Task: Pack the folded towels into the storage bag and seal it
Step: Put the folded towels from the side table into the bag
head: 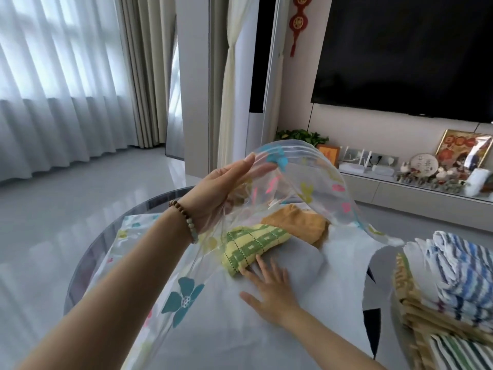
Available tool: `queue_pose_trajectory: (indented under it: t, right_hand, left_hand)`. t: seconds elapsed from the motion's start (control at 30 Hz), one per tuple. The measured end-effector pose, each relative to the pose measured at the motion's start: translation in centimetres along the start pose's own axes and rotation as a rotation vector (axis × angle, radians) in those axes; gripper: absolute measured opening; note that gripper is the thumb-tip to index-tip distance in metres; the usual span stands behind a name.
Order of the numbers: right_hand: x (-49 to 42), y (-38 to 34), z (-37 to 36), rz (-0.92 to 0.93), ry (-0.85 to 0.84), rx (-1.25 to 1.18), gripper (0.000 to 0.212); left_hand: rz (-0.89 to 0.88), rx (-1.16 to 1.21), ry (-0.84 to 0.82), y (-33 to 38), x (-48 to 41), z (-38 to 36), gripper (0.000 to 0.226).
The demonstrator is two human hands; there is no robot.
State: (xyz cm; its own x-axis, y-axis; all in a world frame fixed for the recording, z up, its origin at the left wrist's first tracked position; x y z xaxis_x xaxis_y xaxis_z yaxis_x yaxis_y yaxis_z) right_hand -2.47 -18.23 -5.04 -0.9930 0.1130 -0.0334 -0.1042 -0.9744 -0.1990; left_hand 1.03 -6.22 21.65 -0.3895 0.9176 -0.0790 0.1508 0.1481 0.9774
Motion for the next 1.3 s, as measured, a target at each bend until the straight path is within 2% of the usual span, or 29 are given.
queue_pose_trajectory:
  t: [0.23, 0.43, 0.53, 0.63, 0.77, 0.83, 0.9, 1.03, 1.1, 1.17, 1.23, 1.3]
  right_hand:
    - [-6.3, 2.1, -0.9, -0.112, -0.145, 0.133, 0.061]
    - [-6.9, 2.2, 0.8, -0.081, -0.223, 0.03, 0.056]
    - [-3.4, 0.8, 3.4, 0.01, -0.18, -0.103, 0.056]
    - [2.2, -0.3, 7.4, 0.12, -0.094, -0.4, 0.053]
    - [11.1, 1.4, 12.5, 0.066, -0.051, -0.824, 0.052]
    - [15.3, 4.0, 14.3, -0.017, -0.013, -0.973, 0.048]
    - [19.4, 7.5, 16.0, -0.1, 0.101, -0.999, 0.038]
    - [28.3, 16.9, 16.8, -0.415, 0.516, -0.901, 0.017]
    - [32.6, 20.9, 15.3, -0.64, 0.598, -0.824, 0.03]
    - [36.1, 23.7, 13.1, -0.866, 0.529, -0.723, 0.056]
    - [38.5, 25.2, 10.7, -1.016, 0.432, -0.736, 0.077]
    - [39.6, 25.9, 8.7, -1.093, 0.383, -0.828, 0.081]
  left_hand:
    - [-0.023, 0.006, -0.004, 0.0, -0.3, -0.3, 0.03]
    - [-0.013, 0.055, 0.061, -0.9, -0.9, -0.4, 0.028]
    - [0.01, 0.106, 0.066, -2.0, -1.3, -1.5, 0.027]
    - [0.025, 0.094, 0.044, -3.2, -2.2, -2.7, 0.028]
    - [0.051, 0.06, 0.058, -4.6, -3.2, -4.4, 0.03]
    - [0.061, 0.043, 0.075, -5.3, -3.7, -5.4, 0.031]
    - [0.066, 0.042, 0.081, -6.2, -4.1, -6.4, 0.026]
    - [0.113, 0.031, 0.087, -8.7, -4.9, -8.0, 0.024]
    - [0.153, -0.011, 0.089, -10.1, -5.0, -8.7, 0.025]
    - [0.198, -0.052, 0.088, -11.4, -5.1, -9.3, 0.029]
    - [0.222, -0.07, 0.087, -12.5, -5.3, -9.8, 0.031]
    - [0.227, -0.089, 0.095, -13.3, -5.4, -10.3, 0.032]
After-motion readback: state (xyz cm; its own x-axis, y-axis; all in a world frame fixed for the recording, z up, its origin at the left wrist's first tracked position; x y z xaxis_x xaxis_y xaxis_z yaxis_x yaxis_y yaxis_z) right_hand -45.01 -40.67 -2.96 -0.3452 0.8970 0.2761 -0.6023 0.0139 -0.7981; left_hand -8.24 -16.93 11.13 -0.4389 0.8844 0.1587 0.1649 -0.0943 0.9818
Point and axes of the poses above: each hand's wrist, its own x-axis away from the middle knuckle, its own z-axis out of the back of the hand, y = z × x, the point moved 7 cm from there along -x, towards the middle knuckle, and after that the axes turned 8 degrees about z, right-handed, at the moved point
